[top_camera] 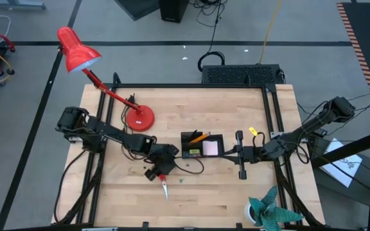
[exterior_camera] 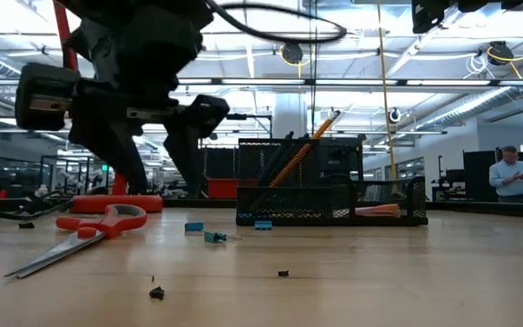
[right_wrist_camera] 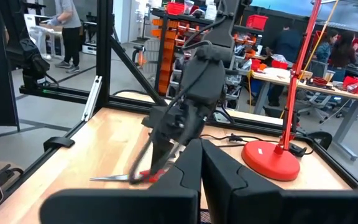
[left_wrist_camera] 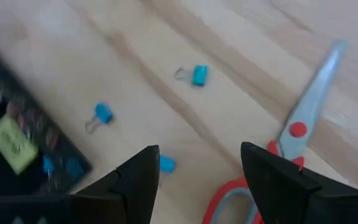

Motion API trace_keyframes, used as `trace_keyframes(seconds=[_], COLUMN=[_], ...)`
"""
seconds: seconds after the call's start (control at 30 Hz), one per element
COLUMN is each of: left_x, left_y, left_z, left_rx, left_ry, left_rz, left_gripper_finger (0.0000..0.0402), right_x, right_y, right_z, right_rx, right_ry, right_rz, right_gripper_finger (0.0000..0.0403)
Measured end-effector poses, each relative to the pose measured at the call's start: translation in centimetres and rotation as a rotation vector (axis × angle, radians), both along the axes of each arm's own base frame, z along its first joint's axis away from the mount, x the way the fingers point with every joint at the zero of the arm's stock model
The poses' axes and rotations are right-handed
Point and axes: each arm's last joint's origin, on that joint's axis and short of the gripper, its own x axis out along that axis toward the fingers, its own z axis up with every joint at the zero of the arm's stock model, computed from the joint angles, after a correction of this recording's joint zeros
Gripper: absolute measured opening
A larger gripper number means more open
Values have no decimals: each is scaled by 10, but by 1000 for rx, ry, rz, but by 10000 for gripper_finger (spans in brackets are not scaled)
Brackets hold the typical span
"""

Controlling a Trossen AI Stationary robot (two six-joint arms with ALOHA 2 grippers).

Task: Pick and place office supplies into organizer
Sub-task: Put the blue binder clip into the black desk organizer

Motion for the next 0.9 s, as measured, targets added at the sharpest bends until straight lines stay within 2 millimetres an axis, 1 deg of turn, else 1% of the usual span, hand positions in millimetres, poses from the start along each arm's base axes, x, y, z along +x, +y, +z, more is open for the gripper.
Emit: trace_keyframes(seconds=[0.1, 0.23, 0.33, 0.43, 0.57, 0.73, 0.9], left_x=[2, 8, 12, 13, 16, 25, 26], left_y=[6, 10, 15, 22, 25, 26, 30], left_z=[1, -1, -7, -19, -31, -36, -35], left_rx=[34, 46, 41, 46, 50, 39, 25], left_ry=[-45, -98, -97, -48, -44, -31, -29], left_rz=[-77, -102, -116, -113, -161, -187, -192], left_gripper_finger=[232, 232, 232, 232, 232, 232, 230], right_x=[0, 0, 0, 0, 0, 0, 0], right_y=[0, 0, 0, 0, 0, 0, 0], right_z=[0, 0, 0, -1, -2, -3, -3], right_rx=[0, 0, 4, 21, 25, 30, 23], right_ry=[0, 1, 1, 6, 19, 28, 29], right_rz=[0, 0, 0, -1, -2, -2, -2], right_gripper_finger=[1, 1, 1, 1, 2, 2, 2])
